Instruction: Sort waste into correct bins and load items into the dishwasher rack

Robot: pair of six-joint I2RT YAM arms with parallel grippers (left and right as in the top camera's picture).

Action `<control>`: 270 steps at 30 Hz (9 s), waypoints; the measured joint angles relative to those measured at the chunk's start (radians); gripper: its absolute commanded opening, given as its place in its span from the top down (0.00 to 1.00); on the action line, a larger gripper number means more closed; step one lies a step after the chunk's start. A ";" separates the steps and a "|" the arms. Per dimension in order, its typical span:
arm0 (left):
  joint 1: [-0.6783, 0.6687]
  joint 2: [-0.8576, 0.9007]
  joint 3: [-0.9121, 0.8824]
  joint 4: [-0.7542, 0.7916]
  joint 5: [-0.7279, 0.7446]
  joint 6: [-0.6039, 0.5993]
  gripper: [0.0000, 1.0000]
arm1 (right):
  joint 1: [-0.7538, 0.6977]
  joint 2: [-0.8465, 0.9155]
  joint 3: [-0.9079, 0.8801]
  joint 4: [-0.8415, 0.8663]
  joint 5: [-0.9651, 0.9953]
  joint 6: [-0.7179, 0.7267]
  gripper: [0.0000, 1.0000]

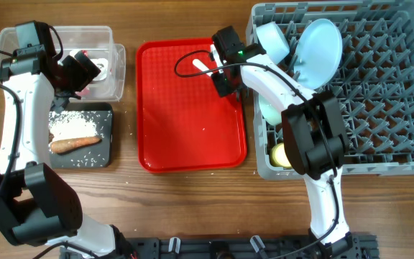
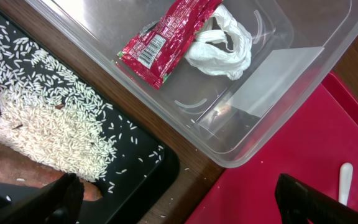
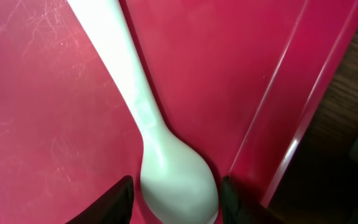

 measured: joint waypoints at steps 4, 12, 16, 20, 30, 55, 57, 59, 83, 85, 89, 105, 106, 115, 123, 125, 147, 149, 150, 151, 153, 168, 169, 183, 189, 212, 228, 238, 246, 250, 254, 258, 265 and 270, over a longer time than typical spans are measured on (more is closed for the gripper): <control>0.000 0.000 0.000 0.000 0.000 0.000 0.00 | 0.000 0.000 0.000 0.000 -0.003 -0.014 0.76; 0.000 0.000 0.000 0.000 0.000 0.000 0.00 | 0.000 0.003 0.000 -0.003 -0.008 -0.014 0.81; 0.000 0.000 0.000 0.000 0.000 0.000 0.00 | 0.000 0.003 0.000 -0.003 -0.007 -0.019 0.75; 0.000 0.000 0.000 0.000 0.000 0.000 0.00 | 0.000 0.003 0.000 -0.003 -0.007 -0.027 0.69; 0.000 0.000 0.000 0.000 0.000 0.000 0.00 | 0.000 0.011 0.267 -0.040 -0.110 0.319 0.57; 0.000 0.000 0.000 0.000 0.000 0.000 0.00 | 0.000 0.209 0.242 0.444 -0.069 0.827 0.51; 0.000 0.000 0.000 0.000 0.000 0.000 0.00 | -0.002 0.209 0.242 0.468 -0.061 0.827 0.52; 0.000 0.000 0.000 0.000 0.000 0.000 0.00 | -0.005 0.209 0.242 0.484 -0.050 0.827 0.53; 0.000 0.000 0.000 0.000 0.000 0.000 0.00 | -0.004 0.258 0.252 0.532 -0.039 0.828 0.96; 0.000 0.000 0.000 0.000 0.000 0.000 0.00 | -0.004 0.258 0.252 0.532 -0.039 0.828 0.96; 0.000 0.000 0.000 0.000 0.000 0.000 0.00 | -0.006 0.257 0.252 0.532 -0.097 0.772 0.96; 0.000 0.000 0.000 0.001 0.000 0.000 0.00 | -0.274 -0.618 0.250 -0.468 -0.125 0.356 0.96; 0.000 0.000 0.000 0.000 0.000 0.000 0.00 | -0.339 -0.665 0.250 -0.519 -0.112 0.371 0.96; 0.000 0.000 0.000 0.000 0.000 0.000 0.00 | -0.640 -0.775 0.208 -0.839 0.035 0.512 0.96; 0.000 0.000 0.000 0.000 0.000 0.000 0.00 | -0.640 -0.778 -0.130 -0.835 -0.001 0.283 0.96; 0.000 0.000 0.000 0.000 0.000 0.000 0.00 | -0.640 -0.776 -0.223 -0.798 -0.041 0.241 0.96; 0.000 0.000 0.000 0.000 0.000 0.000 0.00 | -0.702 -0.483 -0.229 -0.633 0.080 0.340 0.55; 0.000 0.000 0.000 0.000 0.000 0.000 0.00 | -0.754 -0.479 -0.229 -0.619 0.079 0.366 0.61; 0.000 0.000 0.000 0.000 0.000 0.000 0.00 | -0.760 -0.479 -0.229 -0.618 0.068 0.367 0.62; 0.000 0.000 0.000 0.000 0.000 0.000 0.00 | -0.757 -0.479 -0.229 -0.618 0.056 0.365 0.63; 0.000 0.000 0.000 0.000 0.000 0.000 0.00 | -0.750 -0.482 -0.209 -0.622 0.016 0.352 0.60; 0.000 0.000 0.000 0.000 0.000 0.000 0.00 | -0.480 -1.306 -0.107 -0.663 -0.124 0.617 0.00; 0.000 0.000 0.000 0.000 0.000 0.000 0.00 | -0.480 -1.317 -0.107 -0.676 -0.097 0.632 0.00; 0.000 0.000 0.000 0.003 0.000 0.000 0.00 | -0.477 -1.943 -1.342 0.540 0.030 0.373 0.00; 0.000 0.000 0.000 0.000 0.000 0.000 0.00 | -0.477 -2.262 -1.692 0.723 0.014 0.336 0.00; -0.008 -0.005 0.000 0.000 0.000 0.000 0.00 | -0.476 -2.276 -1.773 0.774 -0.086 0.239 0.00; -0.270 -0.995 -0.514 0.293 0.005 0.032 0.00 | -0.476 -2.277 -1.773 0.771 -0.087 0.239 0.00; -0.201 -1.632 -1.346 0.904 0.013 0.293 0.00 | -0.476 -2.277 -1.773 0.771 -0.087 0.239 0.00; -0.201 -1.726 -1.447 0.917 -0.011 0.301 0.00 | -0.477 -2.277 -1.773 0.771 -0.087 0.239 0.00; -0.201 -1.727 -1.477 0.867 -0.008 0.301 0.00 | -0.476 -2.277 -1.773 0.771 -0.087 0.239 0.00; -0.201 -1.727 -1.477 0.867 -0.007 0.301 0.00 | -0.476 -2.277 -1.773 0.771 -0.087 0.239 0.00; -0.201 -1.727 -1.477 0.867 -0.008 0.301 0.00 | -0.476 -2.277 -1.773 0.771 -0.087 0.239 0.00; -0.201 -1.727 -1.477 0.867 -0.008 0.301 0.00 | -0.476 -2.277 -1.773 0.771 -0.087 0.239 0.00; -0.201 -1.727 -1.477 0.867 -0.007 0.301 0.00 | -0.476 -2.277 -1.773 0.771 -0.087 0.239 0.00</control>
